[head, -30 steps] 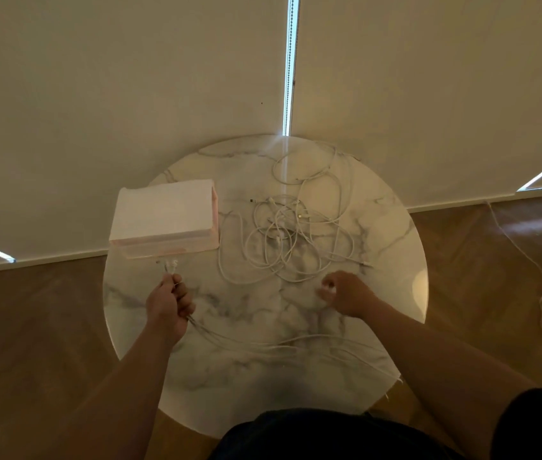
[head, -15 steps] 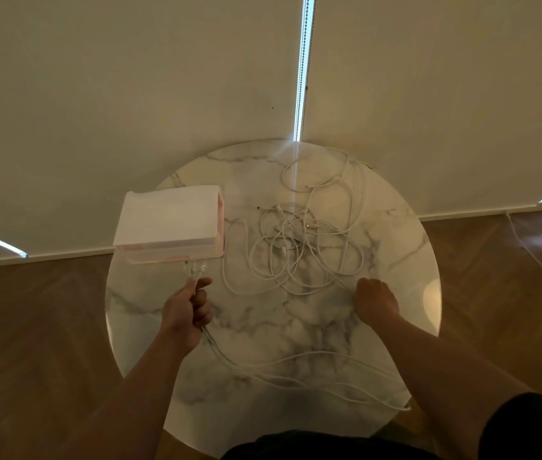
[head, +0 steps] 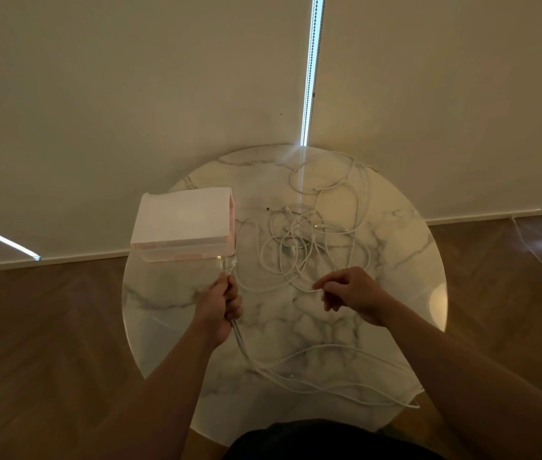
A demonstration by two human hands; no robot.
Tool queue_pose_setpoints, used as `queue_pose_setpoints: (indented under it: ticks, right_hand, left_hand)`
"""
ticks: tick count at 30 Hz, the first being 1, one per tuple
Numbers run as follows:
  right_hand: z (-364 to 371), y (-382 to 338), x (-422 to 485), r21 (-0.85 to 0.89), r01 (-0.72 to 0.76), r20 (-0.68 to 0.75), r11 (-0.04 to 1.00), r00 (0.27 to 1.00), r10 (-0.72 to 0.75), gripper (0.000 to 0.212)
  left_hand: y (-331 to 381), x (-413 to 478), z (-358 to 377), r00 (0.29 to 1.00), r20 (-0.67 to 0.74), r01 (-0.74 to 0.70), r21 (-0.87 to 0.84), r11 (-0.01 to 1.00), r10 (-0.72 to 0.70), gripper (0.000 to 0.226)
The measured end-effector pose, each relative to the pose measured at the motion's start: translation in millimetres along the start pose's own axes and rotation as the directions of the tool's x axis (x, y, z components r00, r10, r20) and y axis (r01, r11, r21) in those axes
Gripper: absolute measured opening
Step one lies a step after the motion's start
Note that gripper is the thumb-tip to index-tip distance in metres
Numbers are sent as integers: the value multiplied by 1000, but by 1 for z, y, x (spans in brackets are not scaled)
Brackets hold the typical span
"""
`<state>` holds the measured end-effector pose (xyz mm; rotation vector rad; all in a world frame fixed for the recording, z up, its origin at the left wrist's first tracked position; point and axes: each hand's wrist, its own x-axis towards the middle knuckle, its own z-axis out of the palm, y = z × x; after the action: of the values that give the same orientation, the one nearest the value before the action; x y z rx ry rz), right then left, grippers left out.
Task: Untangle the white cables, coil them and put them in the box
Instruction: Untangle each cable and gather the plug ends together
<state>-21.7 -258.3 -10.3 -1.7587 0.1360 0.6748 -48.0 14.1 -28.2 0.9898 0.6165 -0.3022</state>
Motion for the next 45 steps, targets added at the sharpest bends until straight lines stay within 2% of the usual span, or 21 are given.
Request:
queue_pose_setpoints:
  ticks: [1,3,5,7,11,13,16,17,20,23,25,27,30,33,34,36,38,39,42,45]
  right_hand:
    - [1,1,-2,1,1,29,1000,1000,-1,30]
    - [1,3,-4,-141,75,55,987,996,-68,36]
    - [1,4,-5,-362,167,30,917,985,-167,31]
    - [1,3,-6,-497,238,-38,835,955,-295,26]
    - [3,-4,-6,-712,409,-86,571,757,-648,12]
    - [7,-15,-8,-679,453,-101,578,722,-684,8]
    - [18,-37,-15,-403,435,-182,805,824,-536,5]
    - [22,-42,-17,-321,429,-211,845,837,-505,6]
    - [34,-48,-17,-259,400,-264,879,846,-463,13]
    - [49,-49,-17,-137,293,-209,946,925,-317,26]
    - [59,-51,-21,-81,273,-166,959,945,-283,27]
    - [67,-55,-28,-131,328,-149,935,926,-346,23]
    - [70,-57,-37,-265,463,-179,846,838,-515,15]
    - [66,-53,-36,-448,465,-209,764,776,-595,14]
    - [66,-53,-35,-476,428,-230,768,782,-579,16]
    - [65,-56,-32,-475,265,-266,839,866,-423,24]
    - [67,-56,-34,-363,97,-248,927,948,-197,30]
    - [68,-55,-38,-269,59,-216,961,969,-120,30]
    - [71,-54,-49,-18,88,-136,996,987,-89,24]
    - [76,-53,-52,78,108,-115,991,988,-99,14]
  left_hand:
    - [0,-1,1,1000,6,-3,-1,1000,3,37]
    - [-1,-5,4,1000,16,-10,-1,1000,10,37]
    - [-1,-8,6,1000,25,-17,3,1000,17,37]
    - [-2,-9,8,999,40,-21,1,1000,21,36]
    - [-2,-12,9,996,84,-16,-23,1000,18,34]
    - [-1,-13,10,994,104,-25,-23,999,27,34]
    - [0,-14,13,992,116,-42,-10,999,43,35]
    - [0,-15,15,992,116,-45,-8,999,46,35]
    - [1,-16,19,992,110,-54,-12,998,55,35]
    - [1,-17,22,993,107,-55,-15,998,56,35]
    - [1,-18,23,993,105,-61,-11,998,61,35]
    - [1,-19,25,993,96,-72,7,997,71,34]
    - [1,-20,27,993,83,-81,18,997,79,33]
    - [1,-20,28,994,79,-76,7,997,75,32]
    - [1,-20,28,994,80,-76,7,997,75,33]
    - [1,-21,30,994,83,-75,3,997,75,33]
    - [0,-21,31,994,85,-72,-7,997,72,34]
    - [0,-21,31,994,85,-72,-9,997,73,35]
    - [1,-22,31,994,77,-78,0,997,77,35]
    - [1,-23,32,994,77,-81,8,997,80,34]
